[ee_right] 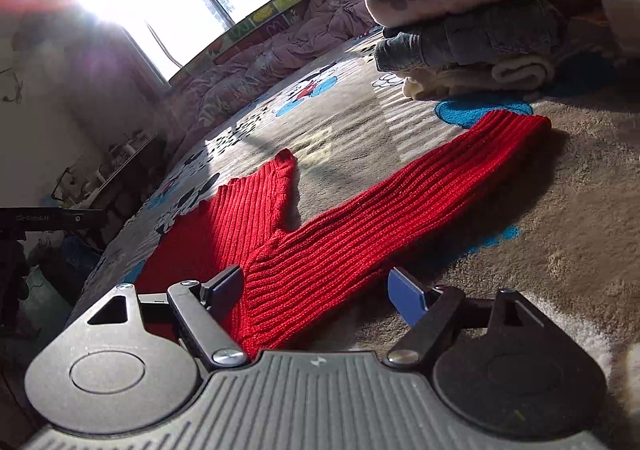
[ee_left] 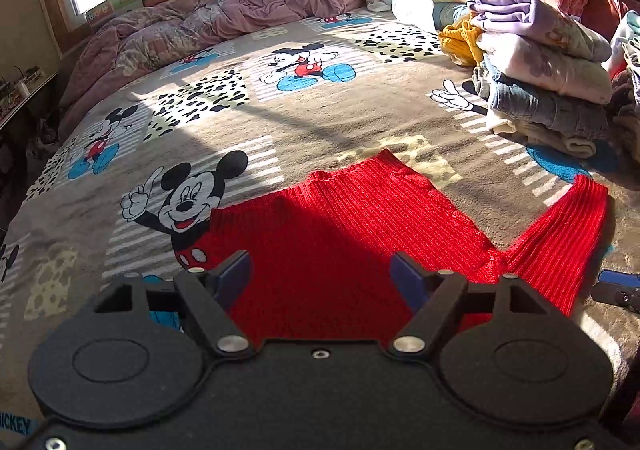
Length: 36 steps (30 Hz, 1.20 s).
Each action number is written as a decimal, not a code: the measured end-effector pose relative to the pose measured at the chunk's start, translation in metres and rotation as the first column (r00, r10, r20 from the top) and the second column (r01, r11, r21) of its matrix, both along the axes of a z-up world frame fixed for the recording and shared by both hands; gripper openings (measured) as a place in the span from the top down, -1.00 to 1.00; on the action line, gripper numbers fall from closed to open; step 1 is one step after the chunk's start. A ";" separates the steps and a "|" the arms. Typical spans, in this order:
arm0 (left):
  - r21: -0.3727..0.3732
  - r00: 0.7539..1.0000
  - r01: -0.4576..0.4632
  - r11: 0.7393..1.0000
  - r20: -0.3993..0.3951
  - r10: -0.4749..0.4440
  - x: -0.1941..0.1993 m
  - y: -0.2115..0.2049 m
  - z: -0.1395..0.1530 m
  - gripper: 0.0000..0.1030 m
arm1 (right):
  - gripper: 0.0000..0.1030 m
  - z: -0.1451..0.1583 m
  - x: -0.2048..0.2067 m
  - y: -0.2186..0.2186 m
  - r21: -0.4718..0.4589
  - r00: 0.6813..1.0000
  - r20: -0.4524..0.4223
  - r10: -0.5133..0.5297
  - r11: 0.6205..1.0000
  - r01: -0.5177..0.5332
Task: Fold clothes
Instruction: 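Fold the held sleeve across the sweater body with the right gripper, release, then grasp the other sleeve cuff with the left gripper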
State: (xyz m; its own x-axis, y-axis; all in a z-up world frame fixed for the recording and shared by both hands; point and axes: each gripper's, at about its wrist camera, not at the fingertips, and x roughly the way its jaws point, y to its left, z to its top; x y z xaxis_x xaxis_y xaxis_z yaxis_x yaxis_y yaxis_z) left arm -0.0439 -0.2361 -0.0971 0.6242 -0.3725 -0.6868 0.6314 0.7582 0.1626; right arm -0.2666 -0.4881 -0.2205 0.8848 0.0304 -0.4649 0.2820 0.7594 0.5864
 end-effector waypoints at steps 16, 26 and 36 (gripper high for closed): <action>-0.039 0.981 0.192 0.981 -0.025 -0.193 -0.083 -0.094 -0.023 -0.63 | -0.61 -0.024 -0.048 -0.025 0.199 0.988 0.022 -0.151 0.969 0.144; 0.034 0.901 0.432 0.901 0.010 -0.433 -0.128 -0.193 -0.056 -0.60 | -0.47 -0.035 -0.075 -0.051 0.241 0.967 0.047 -0.249 0.943 0.231; 0.123 0.844 0.536 0.835 -0.059 -0.533 -0.124 -0.256 -0.098 -0.23 | -0.47 -0.032 -0.065 -0.018 0.038 0.993 -0.021 -0.112 0.993 0.113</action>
